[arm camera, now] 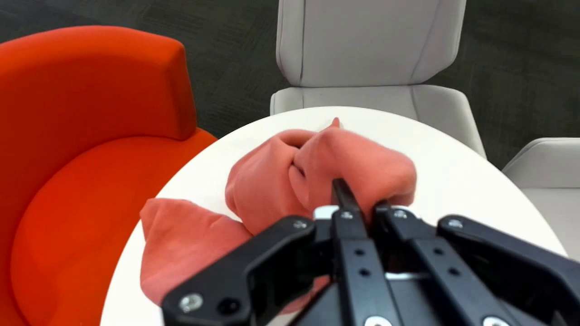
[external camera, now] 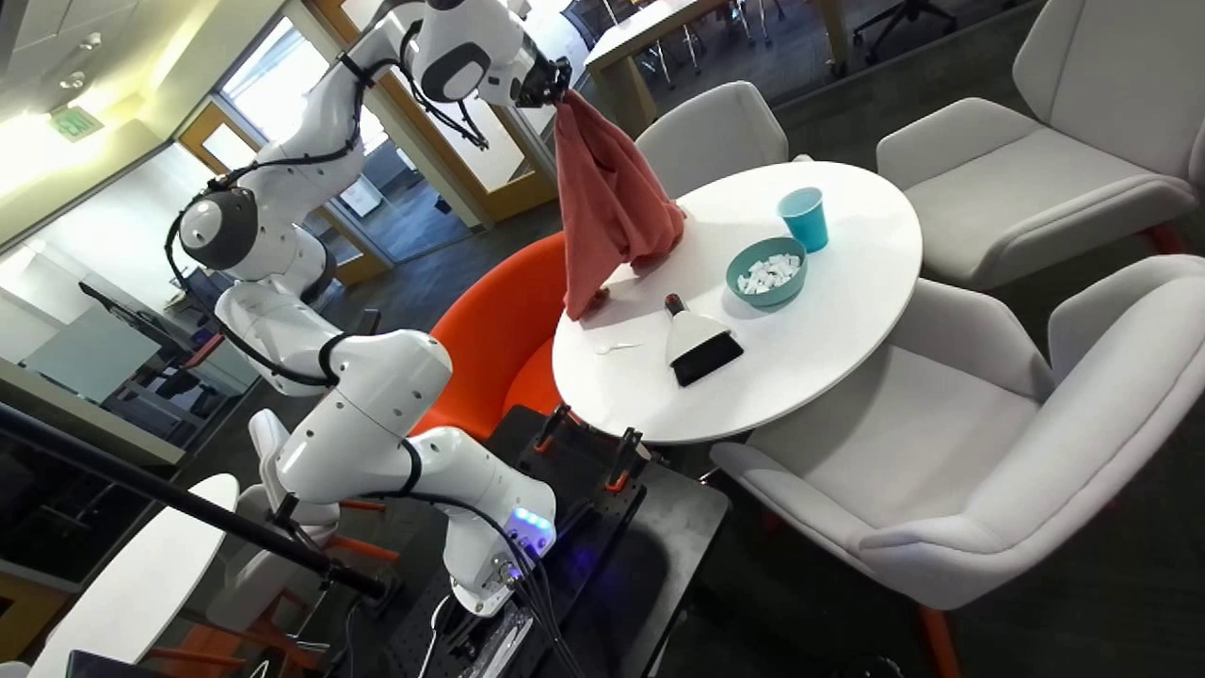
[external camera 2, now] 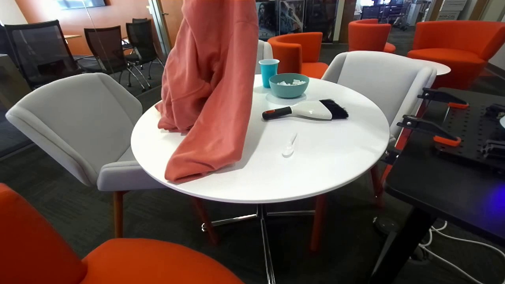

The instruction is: Hang the shirt on the chair on the right

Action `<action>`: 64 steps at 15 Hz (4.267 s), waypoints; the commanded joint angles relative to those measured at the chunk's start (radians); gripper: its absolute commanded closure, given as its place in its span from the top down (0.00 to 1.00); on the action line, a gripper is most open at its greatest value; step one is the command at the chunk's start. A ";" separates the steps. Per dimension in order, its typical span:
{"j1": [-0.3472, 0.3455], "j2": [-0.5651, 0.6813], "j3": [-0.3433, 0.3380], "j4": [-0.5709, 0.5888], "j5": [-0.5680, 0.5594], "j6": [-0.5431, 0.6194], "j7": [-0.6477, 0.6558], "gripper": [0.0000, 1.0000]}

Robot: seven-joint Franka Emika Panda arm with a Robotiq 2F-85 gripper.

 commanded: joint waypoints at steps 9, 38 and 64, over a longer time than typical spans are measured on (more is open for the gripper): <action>0.379 0.207 -0.372 -0.223 -0.276 0.237 0.115 0.02; 1.200 0.507 -1.239 -0.143 -1.034 0.896 0.619 0.02; 1.344 0.881 -1.615 -0.061 -1.086 0.767 0.796 0.02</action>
